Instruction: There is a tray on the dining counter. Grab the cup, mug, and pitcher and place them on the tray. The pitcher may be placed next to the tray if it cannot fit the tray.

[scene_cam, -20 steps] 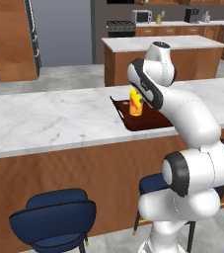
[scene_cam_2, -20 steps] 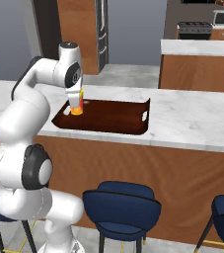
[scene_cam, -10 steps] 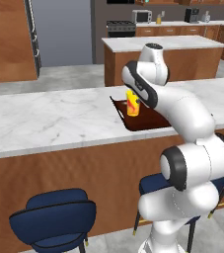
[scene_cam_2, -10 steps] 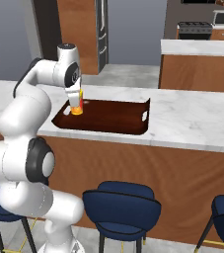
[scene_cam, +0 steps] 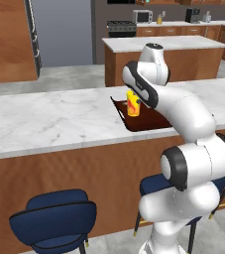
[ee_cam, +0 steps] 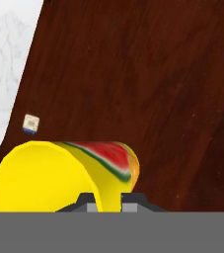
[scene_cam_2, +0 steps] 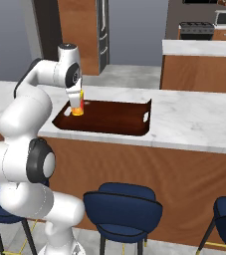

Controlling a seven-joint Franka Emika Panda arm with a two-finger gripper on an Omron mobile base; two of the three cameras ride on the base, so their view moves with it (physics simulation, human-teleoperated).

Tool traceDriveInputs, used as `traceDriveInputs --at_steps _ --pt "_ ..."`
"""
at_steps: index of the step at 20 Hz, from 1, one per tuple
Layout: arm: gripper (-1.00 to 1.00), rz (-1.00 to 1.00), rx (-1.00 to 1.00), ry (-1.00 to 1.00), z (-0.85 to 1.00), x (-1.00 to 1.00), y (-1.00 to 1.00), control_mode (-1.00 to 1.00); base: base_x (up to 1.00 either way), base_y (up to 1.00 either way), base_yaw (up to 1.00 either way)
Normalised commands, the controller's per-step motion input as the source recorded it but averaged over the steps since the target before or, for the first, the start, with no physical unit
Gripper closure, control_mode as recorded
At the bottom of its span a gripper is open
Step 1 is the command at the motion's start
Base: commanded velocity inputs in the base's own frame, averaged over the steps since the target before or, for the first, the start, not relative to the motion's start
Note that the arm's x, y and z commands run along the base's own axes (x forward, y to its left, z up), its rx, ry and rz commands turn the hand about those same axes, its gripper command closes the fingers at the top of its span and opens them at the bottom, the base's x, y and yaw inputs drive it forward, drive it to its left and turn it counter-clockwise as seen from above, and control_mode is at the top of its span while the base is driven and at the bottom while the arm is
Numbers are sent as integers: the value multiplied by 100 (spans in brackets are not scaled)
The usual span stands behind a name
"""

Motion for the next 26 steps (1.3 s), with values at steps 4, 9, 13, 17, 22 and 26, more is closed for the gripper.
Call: traceDriveInputs --at_steps 4,9,13,17,22,26 --pt "-100 0 0 0 0 0 0 -100 0 0 0" --pt "-100 0 0 0 0 0 0 -100 0 0 0" --pt "-100 0 0 0 0 0 0 -100 0 0 0" --pt "-100 0 0 0 0 0 0 -100 0 0 0" --pt "-100 0 0 0 36 0 0 -100 0 0 0" --pt "-100 5 0 0 87 0 -14 -100 0 0 0"
